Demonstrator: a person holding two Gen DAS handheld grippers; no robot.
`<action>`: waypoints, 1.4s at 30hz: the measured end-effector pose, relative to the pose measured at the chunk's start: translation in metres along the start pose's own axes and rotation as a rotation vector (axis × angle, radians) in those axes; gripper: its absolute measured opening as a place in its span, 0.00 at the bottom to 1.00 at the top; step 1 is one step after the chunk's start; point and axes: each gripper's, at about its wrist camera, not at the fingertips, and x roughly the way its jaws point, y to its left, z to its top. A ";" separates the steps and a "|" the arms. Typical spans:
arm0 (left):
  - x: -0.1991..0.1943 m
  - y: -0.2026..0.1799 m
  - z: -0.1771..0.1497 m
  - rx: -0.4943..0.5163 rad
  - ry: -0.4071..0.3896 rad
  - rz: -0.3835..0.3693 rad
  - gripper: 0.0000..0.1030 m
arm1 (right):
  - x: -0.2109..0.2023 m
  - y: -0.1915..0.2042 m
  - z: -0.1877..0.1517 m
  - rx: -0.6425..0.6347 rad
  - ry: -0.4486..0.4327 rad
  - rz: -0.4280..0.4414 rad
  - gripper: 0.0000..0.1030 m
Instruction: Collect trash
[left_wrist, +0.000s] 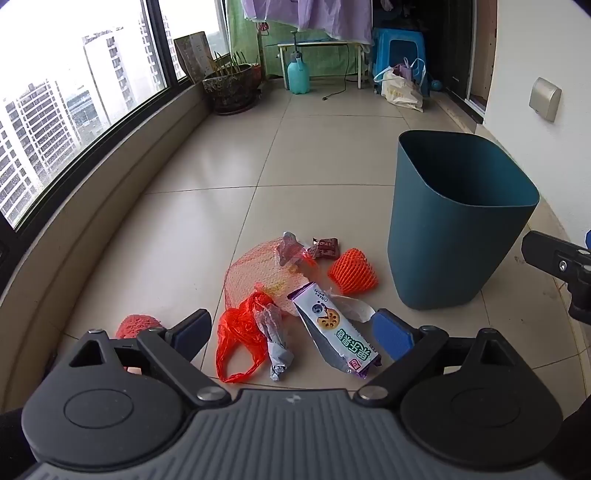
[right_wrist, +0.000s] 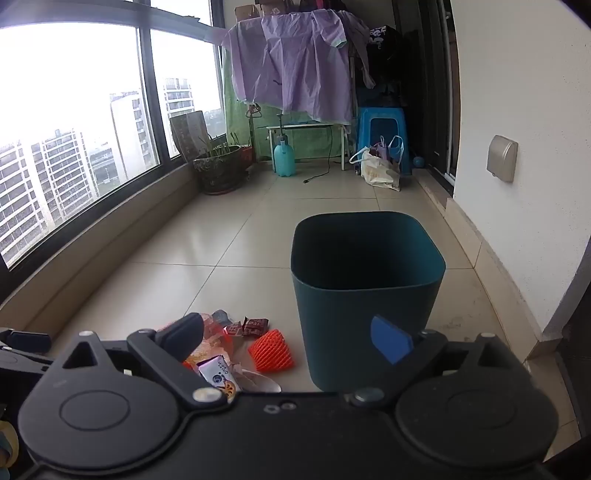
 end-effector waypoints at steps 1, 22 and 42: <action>0.000 0.000 0.000 0.001 -0.004 -0.001 0.92 | 0.001 -0.002 0.000 0.054 0.026 0.025 0.94; -0.002 0.004 -0.002 -0.023 -0.017 -0.015 0.92 | 0.001 0.002 -0.003 0.004 0.028 0.002 0.94; -0.003 0.005 0.002 -0.038 -0.011 -0.004 0.92 | 0.003 0.004 -0.004 -0.004 0.042 0.010 0.94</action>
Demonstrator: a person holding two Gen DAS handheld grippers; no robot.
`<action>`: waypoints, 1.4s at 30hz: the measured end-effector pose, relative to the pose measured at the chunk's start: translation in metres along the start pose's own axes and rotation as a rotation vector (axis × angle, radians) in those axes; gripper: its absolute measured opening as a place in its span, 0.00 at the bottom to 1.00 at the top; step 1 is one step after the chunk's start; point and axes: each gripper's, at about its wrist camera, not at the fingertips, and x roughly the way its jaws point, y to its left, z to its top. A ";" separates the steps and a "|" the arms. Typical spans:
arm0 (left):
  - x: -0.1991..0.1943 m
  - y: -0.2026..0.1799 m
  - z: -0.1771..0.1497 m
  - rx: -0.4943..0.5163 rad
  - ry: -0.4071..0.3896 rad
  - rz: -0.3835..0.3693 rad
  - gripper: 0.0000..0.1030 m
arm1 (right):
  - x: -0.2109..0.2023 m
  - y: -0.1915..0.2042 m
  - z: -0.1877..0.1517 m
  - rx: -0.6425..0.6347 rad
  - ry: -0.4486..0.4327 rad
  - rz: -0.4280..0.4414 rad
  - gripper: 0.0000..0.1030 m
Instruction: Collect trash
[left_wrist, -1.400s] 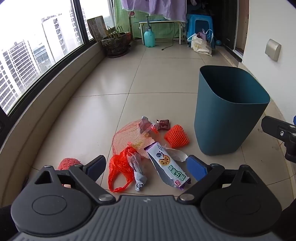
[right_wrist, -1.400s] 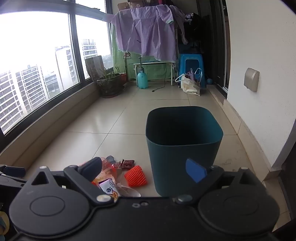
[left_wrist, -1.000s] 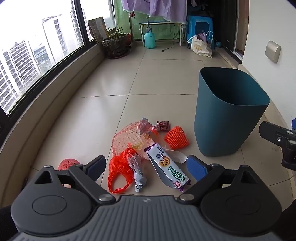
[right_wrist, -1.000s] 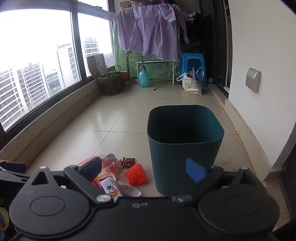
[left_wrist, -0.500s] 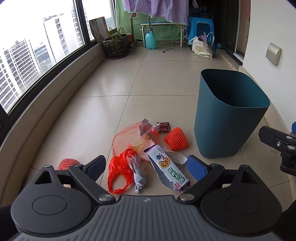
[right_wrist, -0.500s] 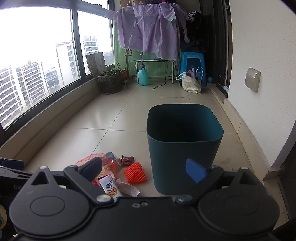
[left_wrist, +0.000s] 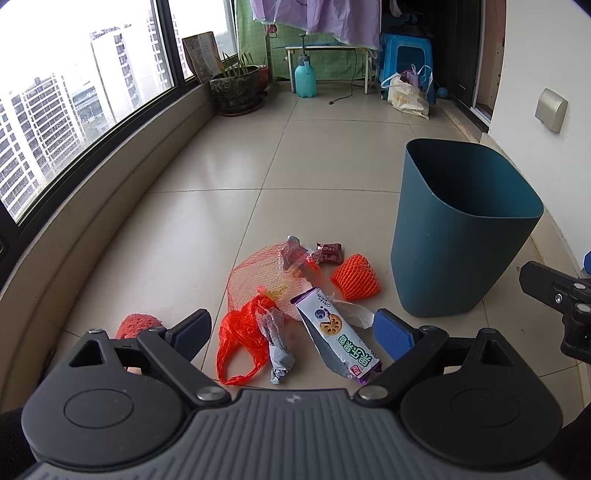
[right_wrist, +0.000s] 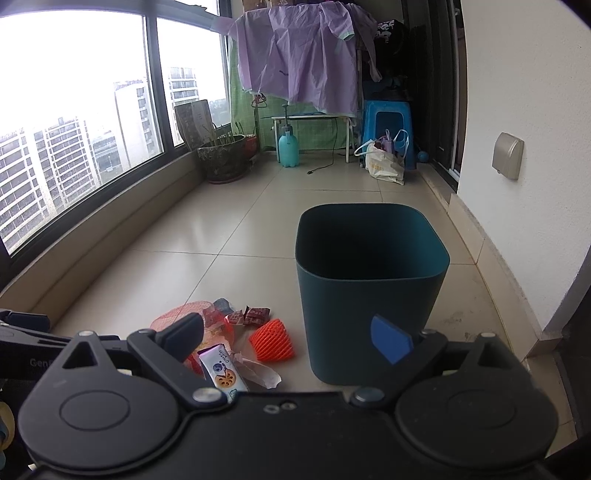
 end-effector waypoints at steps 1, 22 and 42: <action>0.000 0.000 0.000 -0.001 0.000 0.001 0.92 | 0.000 0.000 0.000 0.000 0.000 0.000 0.94; 0.000 0.008 0.003 -0.025 0.006 -0.011 0.92 | 0.001 0.003 0.001 -0.015 0.007 0.007 0.94; -0.003 0.017 0.004 -0.085 -0.008 -0.040 0.92 | 0.003 0.003 0.000 -0.015 0.007 0.013 0.94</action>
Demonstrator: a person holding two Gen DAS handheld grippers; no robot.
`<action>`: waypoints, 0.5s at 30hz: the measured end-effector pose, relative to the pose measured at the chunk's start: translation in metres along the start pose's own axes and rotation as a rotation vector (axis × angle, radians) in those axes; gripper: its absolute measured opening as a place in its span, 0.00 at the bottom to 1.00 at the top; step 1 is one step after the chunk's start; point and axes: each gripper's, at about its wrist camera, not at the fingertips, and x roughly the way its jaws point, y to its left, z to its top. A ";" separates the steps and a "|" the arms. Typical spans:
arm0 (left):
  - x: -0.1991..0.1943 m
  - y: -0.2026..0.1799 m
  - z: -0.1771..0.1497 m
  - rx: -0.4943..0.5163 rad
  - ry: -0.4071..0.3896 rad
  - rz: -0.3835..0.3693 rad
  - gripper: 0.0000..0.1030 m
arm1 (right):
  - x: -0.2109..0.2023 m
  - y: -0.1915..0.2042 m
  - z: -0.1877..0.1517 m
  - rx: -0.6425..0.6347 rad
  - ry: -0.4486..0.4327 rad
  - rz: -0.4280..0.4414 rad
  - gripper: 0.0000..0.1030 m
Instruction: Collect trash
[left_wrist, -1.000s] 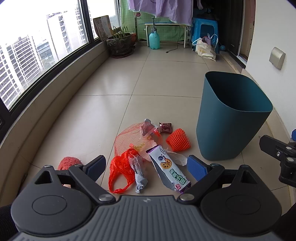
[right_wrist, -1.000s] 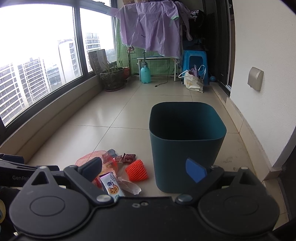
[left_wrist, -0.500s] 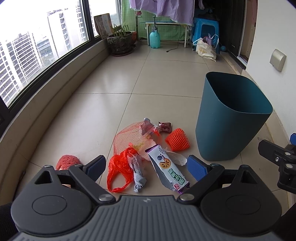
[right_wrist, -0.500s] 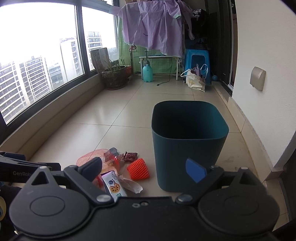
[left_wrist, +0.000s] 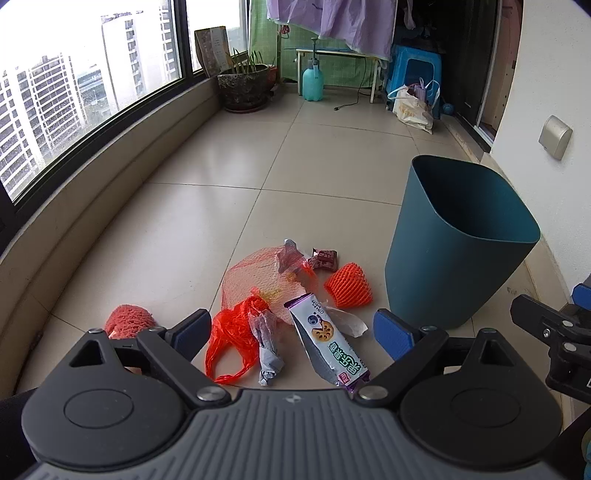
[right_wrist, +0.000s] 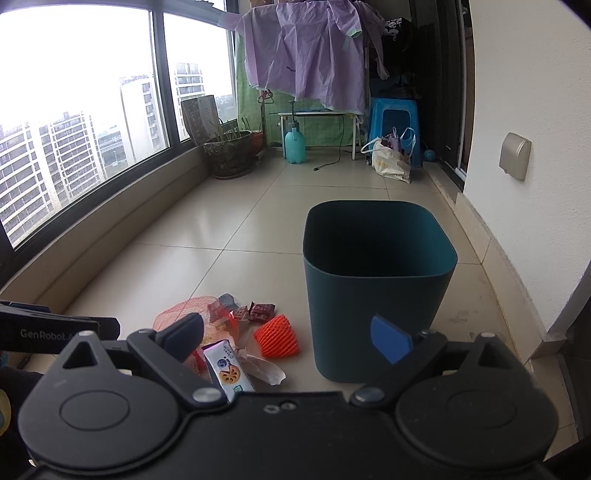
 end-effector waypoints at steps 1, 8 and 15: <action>0.000 0.000 0.000 0.000 -0.002 -0.001 0.92 | -0.001 0.000 0.000 0.000 -0.001 0.000 0.94; -0.001 0.000 0.001 0.013 -0.004 -0.015 0.92 | -0.001 0.000 0.000 0.000 -0.004 0.001 0.94; 0.000 0.002 0.002 0.012 -0.006 -0.002 0.95 | -0.002 0.001 0.000 -0.008 -0.002 0.003 0.94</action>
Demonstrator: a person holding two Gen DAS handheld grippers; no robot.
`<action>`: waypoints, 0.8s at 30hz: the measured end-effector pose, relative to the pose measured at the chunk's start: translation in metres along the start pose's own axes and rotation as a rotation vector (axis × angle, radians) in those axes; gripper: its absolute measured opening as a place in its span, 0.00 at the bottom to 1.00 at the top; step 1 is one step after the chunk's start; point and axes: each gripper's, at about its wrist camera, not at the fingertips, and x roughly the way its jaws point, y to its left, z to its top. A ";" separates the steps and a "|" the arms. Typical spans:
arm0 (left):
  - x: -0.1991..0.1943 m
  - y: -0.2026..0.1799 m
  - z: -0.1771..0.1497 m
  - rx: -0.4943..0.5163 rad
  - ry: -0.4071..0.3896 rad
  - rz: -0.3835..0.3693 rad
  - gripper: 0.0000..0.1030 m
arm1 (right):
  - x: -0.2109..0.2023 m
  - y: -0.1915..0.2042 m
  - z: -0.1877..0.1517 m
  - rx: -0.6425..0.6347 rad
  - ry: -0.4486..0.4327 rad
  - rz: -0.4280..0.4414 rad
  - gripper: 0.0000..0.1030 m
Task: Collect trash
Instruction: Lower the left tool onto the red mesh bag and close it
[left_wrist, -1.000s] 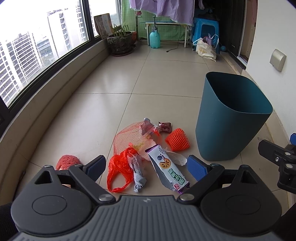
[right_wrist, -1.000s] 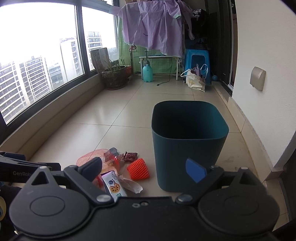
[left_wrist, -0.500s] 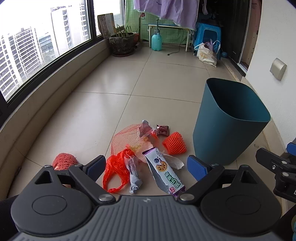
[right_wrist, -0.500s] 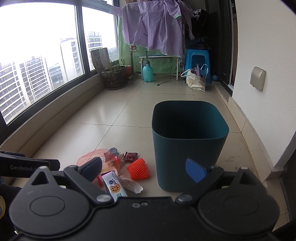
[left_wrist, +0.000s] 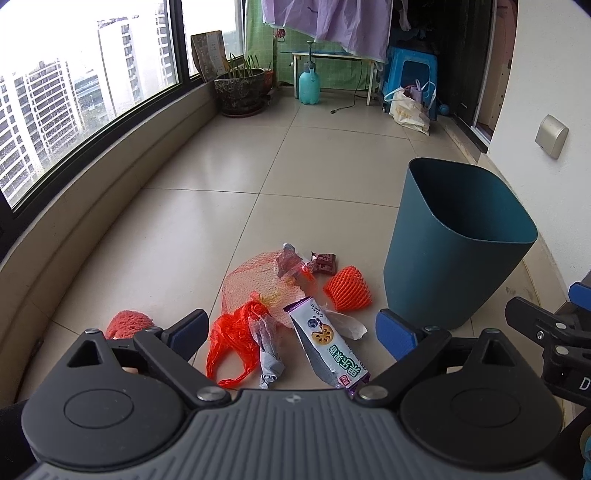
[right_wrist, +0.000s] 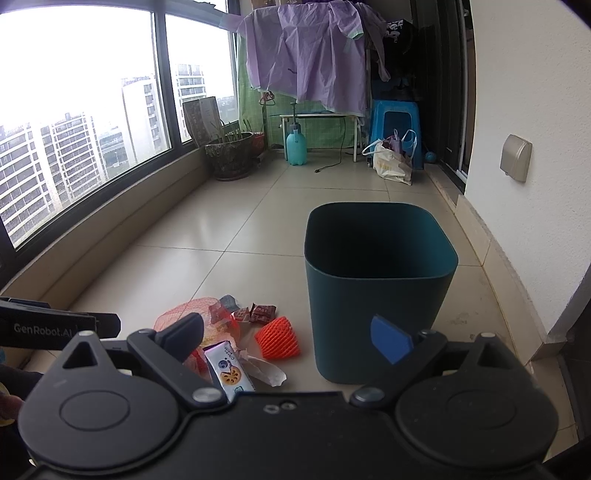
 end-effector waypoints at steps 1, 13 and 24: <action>0.002 0.002 0.002 -0.005 0.006 0.002 0.95 | 0.000 0.001 0.001 -0.008 0.002 -0.003 0.94; 0.032 0.039 0.091 -0.006 -0.049 0.078 0.95 | 0.054 0.054 0.032 -0.356 0.009 0.181 0.94; 0.119 0.036 0.114 -0.038 0.070 0.122 0.95 | 0.155 0.064 0.001 -0.443 0.188 0.234 0.94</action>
